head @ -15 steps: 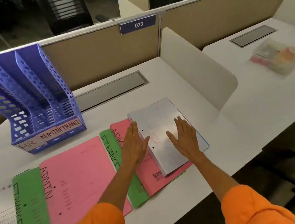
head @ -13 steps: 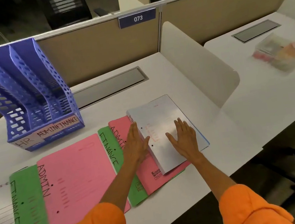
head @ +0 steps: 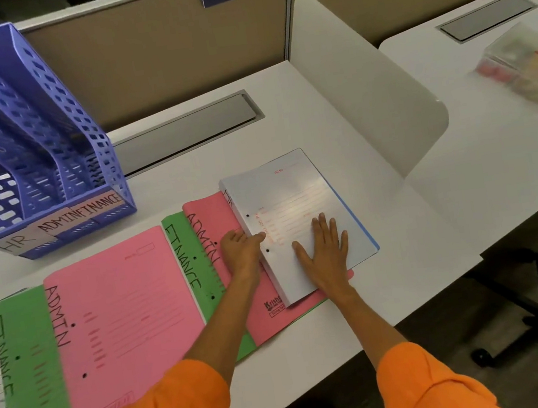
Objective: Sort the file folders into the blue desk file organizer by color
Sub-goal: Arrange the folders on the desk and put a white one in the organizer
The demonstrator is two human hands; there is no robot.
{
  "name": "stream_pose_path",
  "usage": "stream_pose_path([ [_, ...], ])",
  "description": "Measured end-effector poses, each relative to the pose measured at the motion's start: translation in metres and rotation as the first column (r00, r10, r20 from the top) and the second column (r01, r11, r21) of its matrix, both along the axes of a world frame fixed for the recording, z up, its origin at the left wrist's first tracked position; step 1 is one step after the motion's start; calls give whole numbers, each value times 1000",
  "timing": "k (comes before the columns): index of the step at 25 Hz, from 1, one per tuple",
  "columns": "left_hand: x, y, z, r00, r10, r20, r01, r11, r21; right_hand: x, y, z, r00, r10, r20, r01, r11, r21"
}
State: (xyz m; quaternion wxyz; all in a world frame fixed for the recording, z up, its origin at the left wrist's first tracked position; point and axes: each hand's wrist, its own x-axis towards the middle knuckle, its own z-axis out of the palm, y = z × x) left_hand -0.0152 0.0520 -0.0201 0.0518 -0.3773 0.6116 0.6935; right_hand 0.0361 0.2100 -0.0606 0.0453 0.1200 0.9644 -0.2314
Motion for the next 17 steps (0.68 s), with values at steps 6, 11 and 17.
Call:
stream_pose_path([
  [6,6,18,-1,978,-207,0,206,975,80,-3,4,-2,1000,-4,16,5,998,-57],
  [11,19,18,3,963,-243,-114,252,965,69,-3,10,4,999,11,35,-8,996,-85],
  [17,16,-4,37,936,-287,-202,309,947,84,-26,17,43,987,-154,-56,140,970,-198],
])
